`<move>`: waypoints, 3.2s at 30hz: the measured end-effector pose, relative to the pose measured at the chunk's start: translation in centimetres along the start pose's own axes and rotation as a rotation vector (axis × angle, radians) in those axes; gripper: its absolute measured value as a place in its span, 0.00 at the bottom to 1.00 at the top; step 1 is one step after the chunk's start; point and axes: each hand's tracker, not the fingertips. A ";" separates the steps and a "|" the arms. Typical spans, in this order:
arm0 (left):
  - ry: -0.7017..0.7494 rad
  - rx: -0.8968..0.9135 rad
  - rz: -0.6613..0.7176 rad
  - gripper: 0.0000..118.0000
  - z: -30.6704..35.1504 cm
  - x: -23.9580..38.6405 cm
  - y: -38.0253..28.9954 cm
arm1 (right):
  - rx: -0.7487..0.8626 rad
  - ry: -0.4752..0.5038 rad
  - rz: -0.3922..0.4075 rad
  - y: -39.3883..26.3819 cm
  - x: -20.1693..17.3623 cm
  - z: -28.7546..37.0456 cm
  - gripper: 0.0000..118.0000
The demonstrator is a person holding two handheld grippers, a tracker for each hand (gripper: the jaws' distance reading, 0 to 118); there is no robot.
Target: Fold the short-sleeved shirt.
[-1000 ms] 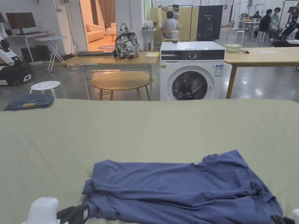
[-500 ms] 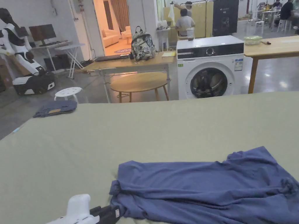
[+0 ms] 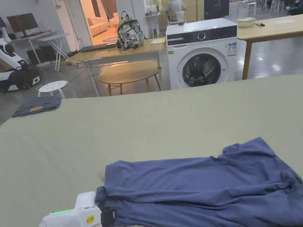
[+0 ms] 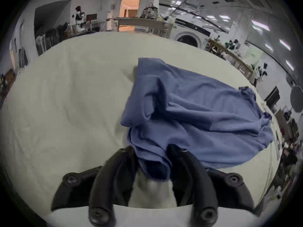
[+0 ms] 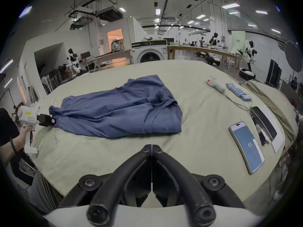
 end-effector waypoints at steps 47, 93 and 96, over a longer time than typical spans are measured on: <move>-0.200 0.211 0.161 0.73 19.7 -5.2 -14.8 | -0.047 -0.117 -0.089 -4.3 2.7 3.2 0.41; 0.107 -0.171 -0.036 0.02 0.7 -1.6 2.4 | -0.046 0.020 0.068 3.0 -0.6 -0.6 0.36; 0.125 -0.184 -0.042 0.02 -0.2 -1.5 2.2 | -0.065 0.033 0.085 7.2 -0.2 -4.3 0.61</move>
